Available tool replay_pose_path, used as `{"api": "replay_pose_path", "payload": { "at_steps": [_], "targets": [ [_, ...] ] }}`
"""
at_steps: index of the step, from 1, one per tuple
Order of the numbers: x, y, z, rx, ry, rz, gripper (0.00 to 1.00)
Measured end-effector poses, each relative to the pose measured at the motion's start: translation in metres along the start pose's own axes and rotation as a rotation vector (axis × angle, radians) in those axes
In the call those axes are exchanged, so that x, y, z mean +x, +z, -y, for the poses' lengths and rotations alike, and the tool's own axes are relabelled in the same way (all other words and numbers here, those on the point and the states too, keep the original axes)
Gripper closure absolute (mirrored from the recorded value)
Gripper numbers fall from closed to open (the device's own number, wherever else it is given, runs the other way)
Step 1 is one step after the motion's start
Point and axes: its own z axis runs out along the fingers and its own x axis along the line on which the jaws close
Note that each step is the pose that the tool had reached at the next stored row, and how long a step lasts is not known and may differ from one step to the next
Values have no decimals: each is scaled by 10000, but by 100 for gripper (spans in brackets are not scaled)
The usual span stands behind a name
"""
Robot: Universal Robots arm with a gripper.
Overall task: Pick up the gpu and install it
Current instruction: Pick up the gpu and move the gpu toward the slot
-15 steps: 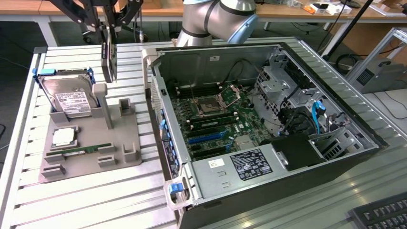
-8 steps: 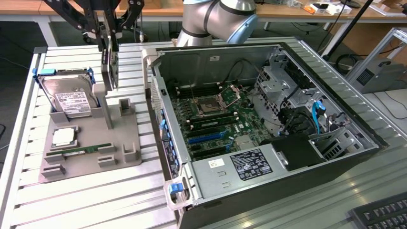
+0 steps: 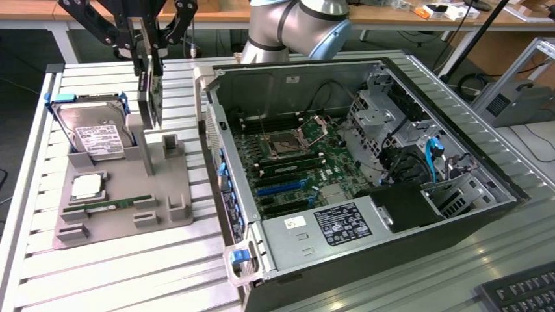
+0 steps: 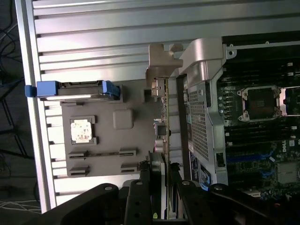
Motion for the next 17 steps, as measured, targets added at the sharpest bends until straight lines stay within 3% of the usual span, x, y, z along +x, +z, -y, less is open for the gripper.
{"api": "replay_pose_path", "payload": {
  "at_steps": [17],
  "targets": [
    [-62, 0, 87, 3, 0, 0, 74]
  ]
}}
